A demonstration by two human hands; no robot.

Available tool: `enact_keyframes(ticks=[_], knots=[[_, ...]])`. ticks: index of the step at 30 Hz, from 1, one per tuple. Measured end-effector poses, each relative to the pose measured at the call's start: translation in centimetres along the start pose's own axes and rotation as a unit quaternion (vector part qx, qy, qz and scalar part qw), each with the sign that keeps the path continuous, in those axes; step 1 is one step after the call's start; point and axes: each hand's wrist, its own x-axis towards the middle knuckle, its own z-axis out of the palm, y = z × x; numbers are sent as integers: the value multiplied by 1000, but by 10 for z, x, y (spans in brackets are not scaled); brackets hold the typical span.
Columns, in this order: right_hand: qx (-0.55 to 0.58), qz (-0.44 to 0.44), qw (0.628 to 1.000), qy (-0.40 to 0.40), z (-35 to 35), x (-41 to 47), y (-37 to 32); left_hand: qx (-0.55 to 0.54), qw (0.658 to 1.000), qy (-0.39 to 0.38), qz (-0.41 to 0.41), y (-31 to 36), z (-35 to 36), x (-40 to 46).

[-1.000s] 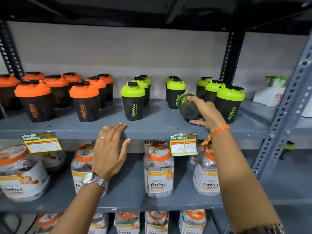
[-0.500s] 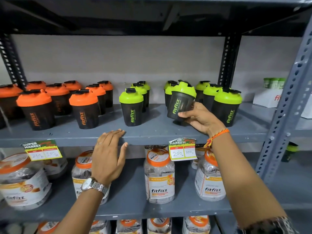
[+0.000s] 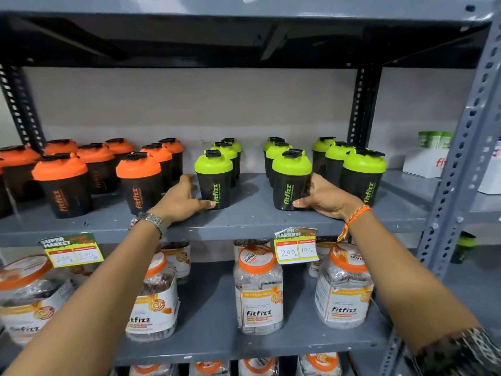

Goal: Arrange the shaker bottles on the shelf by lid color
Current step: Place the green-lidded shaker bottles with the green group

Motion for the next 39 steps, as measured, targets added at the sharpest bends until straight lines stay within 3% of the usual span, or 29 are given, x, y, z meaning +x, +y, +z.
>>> enact_keyframes(ticks=[3, 7, 14, 26, 39], knots=[[0, 2, 1000, -21, 0, 0, -1, -99, 993, -60, 9, 3, 2, 10], [-33, 3, 999, -36, -4, -1, -2, -111, 992, -50, 24, -1, 7, 18], [-24, -8, 999, 19, -5, -5, 3, -106, 986, -98, 88, -4, 12, 16], [-28, -12, 1000, -3, -11, -11, 6, -79, 989, -74, 101, -18, 11, 16], [-59, -9, 998, 23, -7, -16, 5, -101, 988, -65, 98, -14, 11, 11]])
